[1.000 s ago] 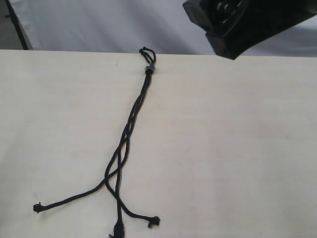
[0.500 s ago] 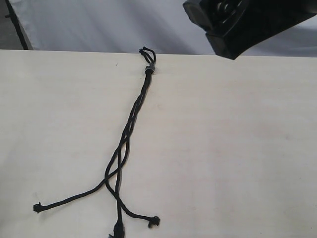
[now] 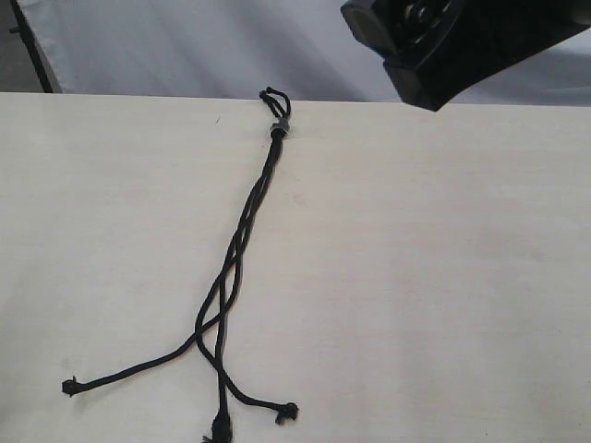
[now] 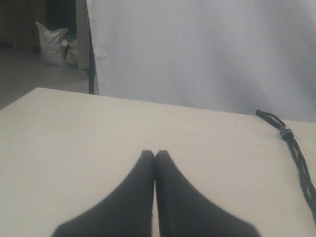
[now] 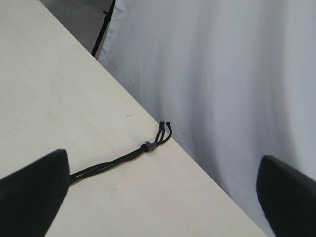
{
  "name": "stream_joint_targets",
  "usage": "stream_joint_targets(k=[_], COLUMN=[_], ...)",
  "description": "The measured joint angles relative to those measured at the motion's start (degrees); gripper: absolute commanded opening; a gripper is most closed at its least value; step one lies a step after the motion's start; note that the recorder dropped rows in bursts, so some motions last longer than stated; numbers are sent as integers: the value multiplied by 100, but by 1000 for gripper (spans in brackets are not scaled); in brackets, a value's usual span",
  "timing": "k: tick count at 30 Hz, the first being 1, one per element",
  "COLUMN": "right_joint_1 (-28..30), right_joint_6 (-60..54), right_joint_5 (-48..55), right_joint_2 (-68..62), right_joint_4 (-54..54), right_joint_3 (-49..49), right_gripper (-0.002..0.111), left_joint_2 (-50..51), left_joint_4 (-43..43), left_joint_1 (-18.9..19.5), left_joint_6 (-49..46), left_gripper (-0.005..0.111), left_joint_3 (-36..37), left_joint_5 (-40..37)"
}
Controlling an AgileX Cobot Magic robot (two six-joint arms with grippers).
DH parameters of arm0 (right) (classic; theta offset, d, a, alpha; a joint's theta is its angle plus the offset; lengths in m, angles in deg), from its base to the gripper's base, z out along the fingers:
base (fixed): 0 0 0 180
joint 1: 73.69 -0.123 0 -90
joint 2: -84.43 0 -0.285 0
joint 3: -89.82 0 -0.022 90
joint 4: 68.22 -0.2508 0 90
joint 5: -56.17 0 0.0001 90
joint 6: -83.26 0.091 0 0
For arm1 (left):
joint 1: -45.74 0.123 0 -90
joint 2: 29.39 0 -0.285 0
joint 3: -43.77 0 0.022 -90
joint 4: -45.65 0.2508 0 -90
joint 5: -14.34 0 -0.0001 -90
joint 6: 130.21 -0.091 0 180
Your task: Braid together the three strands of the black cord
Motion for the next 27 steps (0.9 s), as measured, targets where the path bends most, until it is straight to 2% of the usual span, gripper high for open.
stream_joint_targets(k=[21, 25, 27], right_joint_1=[0, 0, 0], right_joint_6=[62, 558, 864], right_joint_5=[0, 180, 321], right_joint_2=[0, 68, 306], right_joint_4=[0, -148, -292], right_joint_3=[0, -49, -400], right_gripper=[95, 95, 95], left_joint_2=[0, 0, 0], left_joint_4=[0, 0, 0], left_joint_1=[0, 0, 0], left_joint_6=[10, 10, 10], left_gripper=[1, 1, 1], left_joint_3=[0, 0, 0], left_joint_5=[-137, -137, -137])
